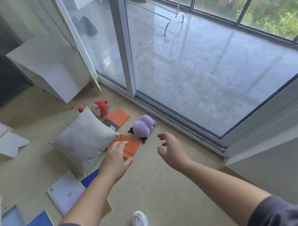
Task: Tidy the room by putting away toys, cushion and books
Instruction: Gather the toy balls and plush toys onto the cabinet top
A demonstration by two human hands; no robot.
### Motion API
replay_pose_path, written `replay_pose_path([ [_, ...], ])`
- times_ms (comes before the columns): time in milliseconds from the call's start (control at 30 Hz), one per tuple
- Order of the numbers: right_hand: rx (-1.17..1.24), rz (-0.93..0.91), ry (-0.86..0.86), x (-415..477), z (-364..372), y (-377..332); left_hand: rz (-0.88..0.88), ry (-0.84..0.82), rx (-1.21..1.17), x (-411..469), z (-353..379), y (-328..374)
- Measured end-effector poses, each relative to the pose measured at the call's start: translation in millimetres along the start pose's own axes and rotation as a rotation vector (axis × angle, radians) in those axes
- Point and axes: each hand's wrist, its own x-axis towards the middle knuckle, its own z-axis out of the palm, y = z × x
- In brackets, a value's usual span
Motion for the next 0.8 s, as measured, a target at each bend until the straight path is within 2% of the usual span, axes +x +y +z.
replay_pose_path([
  [200, -0.018, 0.057, -0.013, 61, 26, -28, -0.019, -0.031, 0.01, 68, -40, -37],
  [433, -0.106, 0.092, -0.094, 134, 36, -33, -0.059, -0.09, 0.005, 130, -43, -57],
  [600, -0.157, 0.111, -0.164, 228, 40, -28, -0.106, -0.139, 0.003, 209, -43, -67],
  [800, -0.328, 0.152, -0.297, 338, 73, -15, -0.21, -0.113, 0.032, 309, -32, -110],
])
